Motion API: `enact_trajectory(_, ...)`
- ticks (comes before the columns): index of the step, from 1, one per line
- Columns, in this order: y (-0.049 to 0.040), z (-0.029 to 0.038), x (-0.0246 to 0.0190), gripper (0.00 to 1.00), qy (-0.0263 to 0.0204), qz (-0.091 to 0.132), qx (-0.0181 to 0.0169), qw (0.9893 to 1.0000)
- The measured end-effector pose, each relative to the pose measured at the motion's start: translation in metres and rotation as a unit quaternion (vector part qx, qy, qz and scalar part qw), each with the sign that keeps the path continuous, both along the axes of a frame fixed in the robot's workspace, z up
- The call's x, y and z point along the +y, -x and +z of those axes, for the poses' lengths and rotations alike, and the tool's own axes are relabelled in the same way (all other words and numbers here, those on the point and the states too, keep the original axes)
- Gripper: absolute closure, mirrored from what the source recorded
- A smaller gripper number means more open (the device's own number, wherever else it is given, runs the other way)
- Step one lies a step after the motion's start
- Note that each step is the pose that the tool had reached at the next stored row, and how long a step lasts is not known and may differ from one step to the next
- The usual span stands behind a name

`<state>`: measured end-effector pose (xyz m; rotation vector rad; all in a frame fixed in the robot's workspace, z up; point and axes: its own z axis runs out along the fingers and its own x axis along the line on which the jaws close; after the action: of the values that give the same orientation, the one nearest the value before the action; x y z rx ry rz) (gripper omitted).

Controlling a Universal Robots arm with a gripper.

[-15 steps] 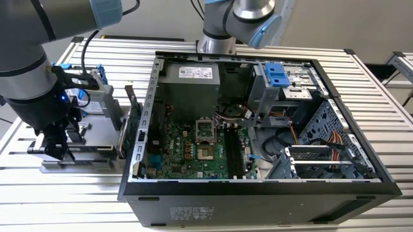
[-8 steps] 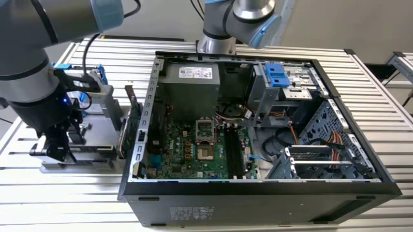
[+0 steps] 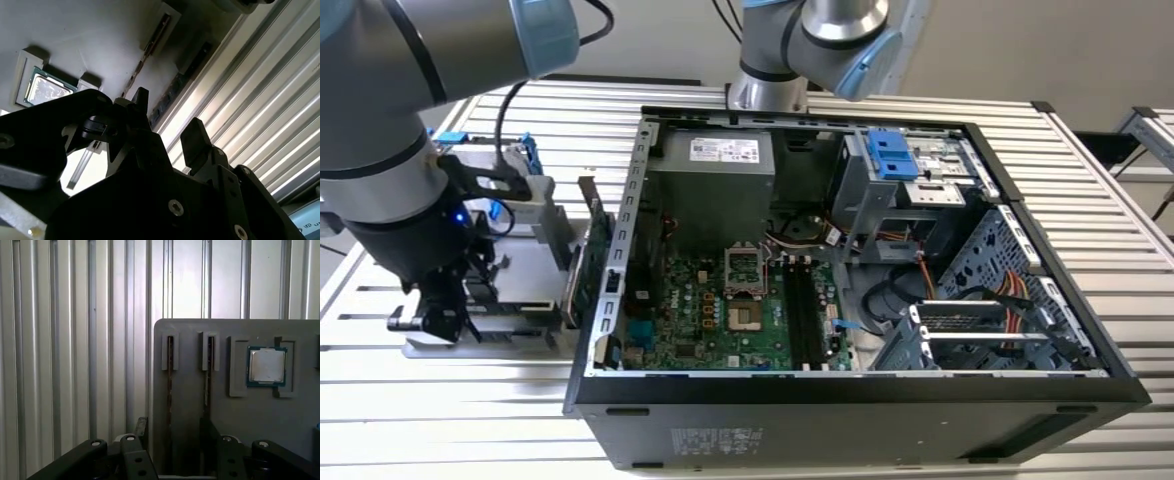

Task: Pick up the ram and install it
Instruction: 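Pick up the ram and move it above insertion slot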

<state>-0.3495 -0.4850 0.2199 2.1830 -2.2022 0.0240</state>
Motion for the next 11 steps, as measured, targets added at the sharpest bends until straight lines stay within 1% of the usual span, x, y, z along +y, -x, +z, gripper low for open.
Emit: enact_trajectory(11, -0.0007, -0.0083, -0.0003, 0.00, 0.0000, -0.015, 0.0000, 0.9999)
